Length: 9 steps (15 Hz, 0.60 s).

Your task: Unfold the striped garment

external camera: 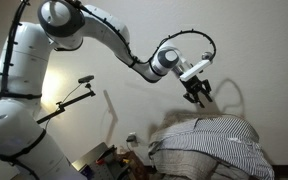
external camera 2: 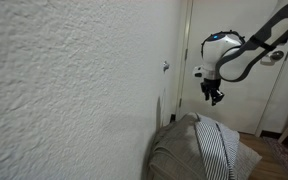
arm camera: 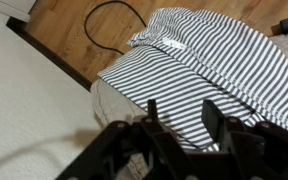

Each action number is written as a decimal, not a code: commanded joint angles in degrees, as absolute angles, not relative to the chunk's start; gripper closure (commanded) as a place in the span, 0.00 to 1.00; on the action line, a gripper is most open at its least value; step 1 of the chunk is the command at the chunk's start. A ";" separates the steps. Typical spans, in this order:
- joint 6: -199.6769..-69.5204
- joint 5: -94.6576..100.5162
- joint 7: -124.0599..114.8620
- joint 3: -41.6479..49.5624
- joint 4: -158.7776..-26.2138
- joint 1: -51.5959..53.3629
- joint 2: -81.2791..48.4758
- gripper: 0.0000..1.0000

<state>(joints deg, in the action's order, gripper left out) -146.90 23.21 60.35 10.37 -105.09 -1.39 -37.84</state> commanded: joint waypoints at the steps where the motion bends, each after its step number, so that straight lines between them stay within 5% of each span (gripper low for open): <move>1: -144.50 24.66 59.47 7.65 -104.61 -3.47 -37.81 0.80; 2: -143.97 24.63 59.58 7.04 -104.54 -3.74 -37.92 0.63; 5: -144.00 24.60 59.63 6.84 -104.55 -3.98 -38.04 0.79; 6: -144.01 24.60 59.63 6.85 -104.55 -4.05 -38.04 0.95; 9: -141.96 21.87 63.41 3.81 -103.47 -6.72 -39.11 1.00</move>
<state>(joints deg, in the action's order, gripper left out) -144.42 23.33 60.45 7.15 -104.75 -3.75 -38.36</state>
